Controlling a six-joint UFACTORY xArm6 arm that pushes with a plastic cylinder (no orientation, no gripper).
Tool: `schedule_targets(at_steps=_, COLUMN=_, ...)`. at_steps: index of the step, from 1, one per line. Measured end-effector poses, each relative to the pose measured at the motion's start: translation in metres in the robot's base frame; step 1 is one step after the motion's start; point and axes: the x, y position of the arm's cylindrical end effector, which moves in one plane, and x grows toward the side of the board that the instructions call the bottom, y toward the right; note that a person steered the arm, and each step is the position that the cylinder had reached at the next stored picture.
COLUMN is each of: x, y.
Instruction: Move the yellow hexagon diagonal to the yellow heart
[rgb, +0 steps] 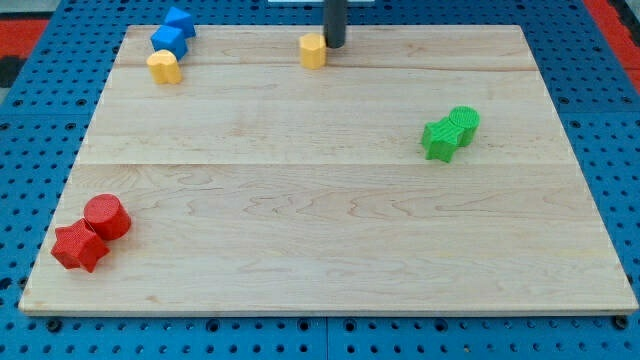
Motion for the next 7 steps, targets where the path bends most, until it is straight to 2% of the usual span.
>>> schedule_targets(at_steps=2, x=0.059, y=-0.068)
schedule_targets(at_steps=3, x=0.087, y=-0.049)
schedule_targets(at_steps=7, x=0.065, y=-0.113)
